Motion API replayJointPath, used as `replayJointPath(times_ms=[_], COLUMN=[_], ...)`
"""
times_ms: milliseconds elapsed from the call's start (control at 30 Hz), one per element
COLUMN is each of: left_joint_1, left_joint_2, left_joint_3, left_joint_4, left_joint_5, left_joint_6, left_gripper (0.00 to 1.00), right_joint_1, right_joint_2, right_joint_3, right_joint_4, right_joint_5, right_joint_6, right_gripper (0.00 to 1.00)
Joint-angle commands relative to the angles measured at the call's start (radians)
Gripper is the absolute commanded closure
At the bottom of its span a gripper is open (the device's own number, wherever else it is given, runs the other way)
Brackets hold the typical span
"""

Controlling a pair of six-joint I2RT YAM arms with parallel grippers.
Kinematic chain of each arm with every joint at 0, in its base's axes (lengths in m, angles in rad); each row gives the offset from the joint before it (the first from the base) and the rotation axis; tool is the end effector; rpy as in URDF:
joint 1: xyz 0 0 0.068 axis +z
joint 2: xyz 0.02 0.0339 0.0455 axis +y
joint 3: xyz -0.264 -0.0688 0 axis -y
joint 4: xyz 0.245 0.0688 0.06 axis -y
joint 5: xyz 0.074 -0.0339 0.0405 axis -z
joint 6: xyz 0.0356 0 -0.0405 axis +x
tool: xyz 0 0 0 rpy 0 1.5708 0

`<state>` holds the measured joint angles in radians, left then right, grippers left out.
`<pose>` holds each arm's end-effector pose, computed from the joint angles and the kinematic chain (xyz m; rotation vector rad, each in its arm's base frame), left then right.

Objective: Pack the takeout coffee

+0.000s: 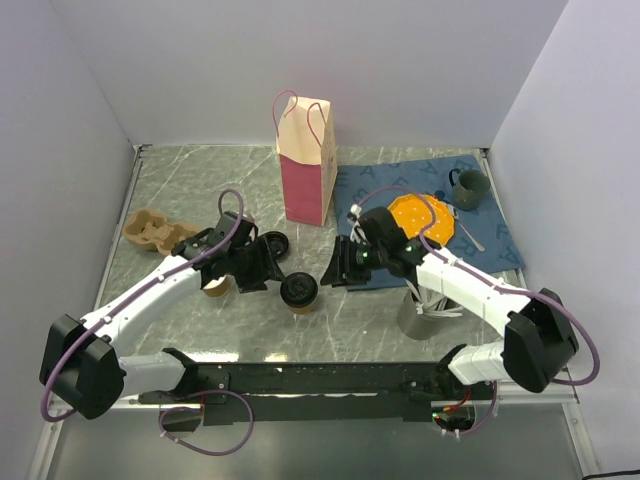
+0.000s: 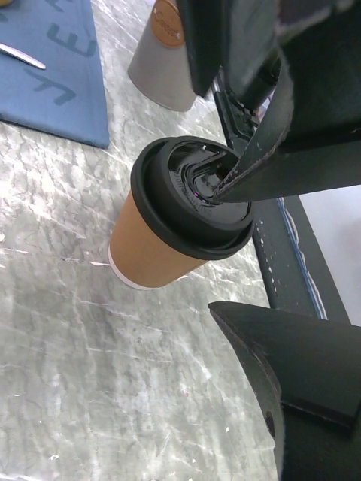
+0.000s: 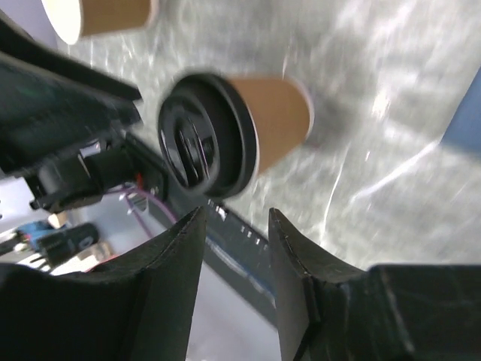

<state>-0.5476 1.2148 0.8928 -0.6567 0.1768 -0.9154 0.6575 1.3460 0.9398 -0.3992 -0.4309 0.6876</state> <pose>0.2019 -0.1304 0.2498 -0.4255 2.6898 -0.7342 0.2154 0.1851 0.2525 -0.1889 2.5896 1.0914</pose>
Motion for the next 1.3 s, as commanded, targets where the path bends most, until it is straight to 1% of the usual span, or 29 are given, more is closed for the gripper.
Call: replayJointPath(times_ms=[0, 133, 267, 333, 567, 833, 900, 967, 1000, 1033, 1100, 1267], left_joint_1=[-0.003, -0.003, -0.003, -0.003, -0.003, -0.005, -0.005, -0.006, -0.006, -0.006, -0.009, -0.029], left_joint_2=[0.008, 0.022, 0.038, 0.045, 0.043, 0.034, 0.031, 0.029, 0.031, 0.032, 0.032, 0.037], left_joint_3=[0.011, 0.006, -0.024, -0.040, -0.083, -0.112, -0.114, -0.121, -0.124, -0.132, -0.140, -0.161], left_joint_4=[0.046, 0.091, 0.130, 0.140, 0.138, 0.140, 0.135, 0.134, 0.135, 0.137, 0.141, 0.141], left_joint_5=[0.010, 0.027, 0.056, 0.059, 0.041, 0.052, 0.049, 0.049, 0.050, 0.053, 0.061, 0.061], left_joint_6=[0.056, 0.081, 0.079, 0.075, 0.067, 0.047, 0.044, 0.041, 0.036, 0.035, 0.023, 0.004], left_gripper=[0.40, 0.41, 0.43, 0.44, 0.46, 0.47, 0.47, 0.48, 0.48, 0.48, 0.48, 0.49], right_joint_1=[0.034, 0.044, 0.059, 0.060, 0.071, 0.082, 0.082, 0.083, 0.083, 0.082, 0.083, 0.083], right_joint_2=[-0.047, -0.042, -0.036, -0.036, -0.018, -0.008, 0.002, 0.011, 0.016, 0.019, 0.030, 0.057], right_joint_3=[-0.073, -0.116, -0.145, -0.160, -0.223, -0.243, -0.249, -0.265, -0.271, -0.288, -0.306, -0.368], right_joint_4=[0.094, 0.166, 0.207, 0.258, 0.350, 0.350, 0.371, 0.391, 0.430, 0.450, 0.508, 0.588], right_joint_5=[0.006, -0.002, 0.023, 0.023, 0.017, 0.067, 0.072, 0.073, 0.072, 0.067, 0.064, 0.084], right_joint_6=[0.144, 0.251, 0.308, 0.332, 0.386, 0.397, 0.398, 0.401, 0.406, 0.409, 0.424, 0.449], right_gripper=[0.55, 0.58, 0.58, 0.58, 0.60, 0.66, 0.69, 0.76, 0.82, 0.84, 0.86, 0.86])
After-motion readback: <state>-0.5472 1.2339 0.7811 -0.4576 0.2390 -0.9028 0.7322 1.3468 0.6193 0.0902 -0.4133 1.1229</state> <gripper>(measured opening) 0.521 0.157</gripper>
